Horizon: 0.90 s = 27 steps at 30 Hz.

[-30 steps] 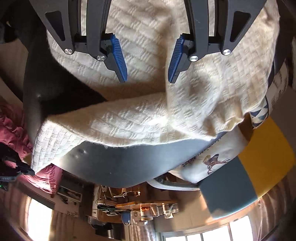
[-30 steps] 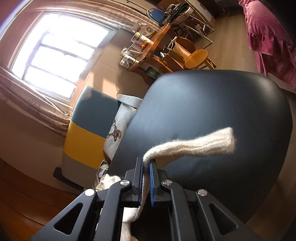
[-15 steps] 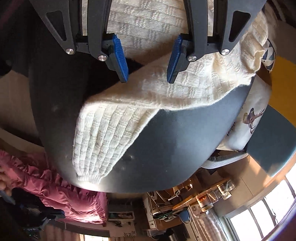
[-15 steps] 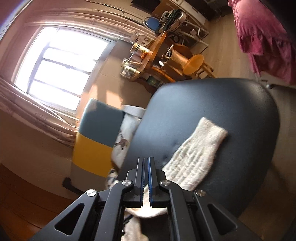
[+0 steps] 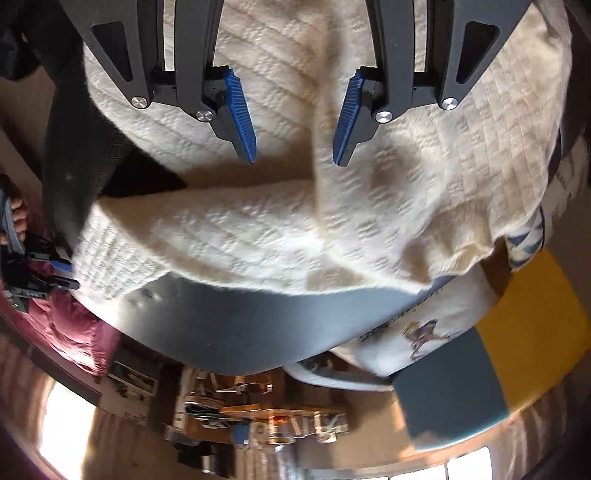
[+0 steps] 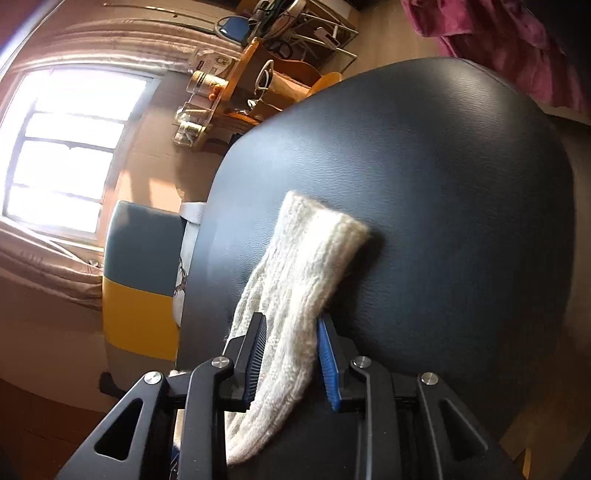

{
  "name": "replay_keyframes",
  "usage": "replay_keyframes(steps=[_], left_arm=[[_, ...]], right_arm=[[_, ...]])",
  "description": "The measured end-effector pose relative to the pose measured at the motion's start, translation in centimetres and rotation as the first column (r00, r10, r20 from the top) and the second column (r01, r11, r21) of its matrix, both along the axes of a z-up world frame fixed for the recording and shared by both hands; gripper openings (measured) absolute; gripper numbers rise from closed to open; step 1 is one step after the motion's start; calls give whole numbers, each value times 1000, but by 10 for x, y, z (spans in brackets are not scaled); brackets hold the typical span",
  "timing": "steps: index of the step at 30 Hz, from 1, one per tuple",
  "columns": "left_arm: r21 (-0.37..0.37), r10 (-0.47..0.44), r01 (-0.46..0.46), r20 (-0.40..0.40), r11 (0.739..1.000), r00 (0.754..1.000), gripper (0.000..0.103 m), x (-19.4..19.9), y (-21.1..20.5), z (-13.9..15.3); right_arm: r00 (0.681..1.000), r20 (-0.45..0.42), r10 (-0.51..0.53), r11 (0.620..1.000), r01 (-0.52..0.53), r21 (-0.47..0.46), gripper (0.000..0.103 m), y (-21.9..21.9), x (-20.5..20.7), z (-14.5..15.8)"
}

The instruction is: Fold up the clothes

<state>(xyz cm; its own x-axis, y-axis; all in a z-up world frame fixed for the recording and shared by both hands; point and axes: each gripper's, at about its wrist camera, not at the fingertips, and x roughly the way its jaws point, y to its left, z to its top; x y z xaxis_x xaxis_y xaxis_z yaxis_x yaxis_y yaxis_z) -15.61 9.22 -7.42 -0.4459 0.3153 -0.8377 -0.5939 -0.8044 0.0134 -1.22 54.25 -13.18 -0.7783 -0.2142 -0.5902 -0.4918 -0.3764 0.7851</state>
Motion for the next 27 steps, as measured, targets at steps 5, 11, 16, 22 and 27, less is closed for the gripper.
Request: replay_keyframes(steps=[5, 11, 16, 22, 27], left_arm=[[-6, 141, -141, 59, 990, 988, 45, -14, -14, -19], [25, 98, -99, 53, 995, 994, 45, -5, -5, -13], [73, 62, -66, 54, 995, 997, 45, 9, -4, -6], [54, 52, -55, 53, 997, 997, 45, 15, -9, -5], [60, 79, -84, 83, 995, 993, 45, 10, -12, -7]], right_arm=[[994, 47, 95, 990, -99, 104, 6, -18, -19, 14], [992, -51, 118, 988, -113, 103, 6, -32, 18, 46], [983, -146, 115, 993, -117, -3, 6, -46, 71, 55], [945, -327, -15, 978, -54, -203, 6, -53, 116, 61], [897, -389, -208, 948, 87, -305, 6, -25, 106, 66]])
